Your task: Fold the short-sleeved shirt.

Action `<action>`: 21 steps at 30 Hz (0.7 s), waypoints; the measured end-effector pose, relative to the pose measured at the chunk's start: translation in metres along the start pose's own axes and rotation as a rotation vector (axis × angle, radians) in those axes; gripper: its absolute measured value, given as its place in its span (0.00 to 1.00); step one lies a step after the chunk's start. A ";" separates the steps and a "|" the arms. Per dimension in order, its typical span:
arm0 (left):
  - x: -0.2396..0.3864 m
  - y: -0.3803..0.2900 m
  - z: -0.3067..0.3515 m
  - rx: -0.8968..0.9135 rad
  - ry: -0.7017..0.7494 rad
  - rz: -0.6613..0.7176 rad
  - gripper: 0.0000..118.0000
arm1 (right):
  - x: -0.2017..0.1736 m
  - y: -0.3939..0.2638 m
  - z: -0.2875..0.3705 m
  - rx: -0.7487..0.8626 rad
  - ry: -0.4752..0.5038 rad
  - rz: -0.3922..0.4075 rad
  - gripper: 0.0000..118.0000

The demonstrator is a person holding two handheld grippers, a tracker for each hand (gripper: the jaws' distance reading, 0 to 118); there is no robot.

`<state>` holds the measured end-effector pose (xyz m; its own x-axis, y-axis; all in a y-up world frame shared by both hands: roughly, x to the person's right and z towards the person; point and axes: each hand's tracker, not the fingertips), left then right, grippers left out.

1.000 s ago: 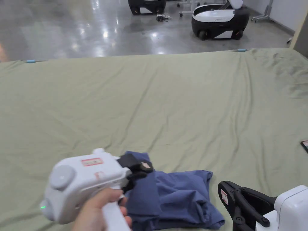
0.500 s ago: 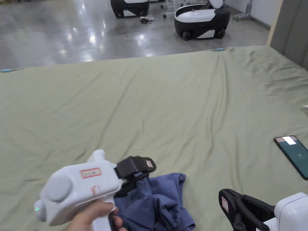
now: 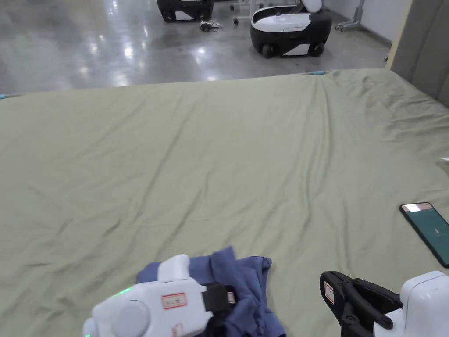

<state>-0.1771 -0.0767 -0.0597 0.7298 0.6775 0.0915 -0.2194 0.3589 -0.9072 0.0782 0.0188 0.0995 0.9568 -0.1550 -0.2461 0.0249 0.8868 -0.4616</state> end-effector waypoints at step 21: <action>-0.131 0.027 0.140 0.196 -0.061 0.153 0.93 | 0.004 -0.058 -0.197 -0.484 0.181 -0.539 0.02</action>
<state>-0.3697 -0.0657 -0.0386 0.6395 0.7687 -0.0104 -0.4497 0.3630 -0.8161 0.0238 -0.1190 -0.0431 0.7844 -0.6202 0.0032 0.3065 0.3832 -0.8713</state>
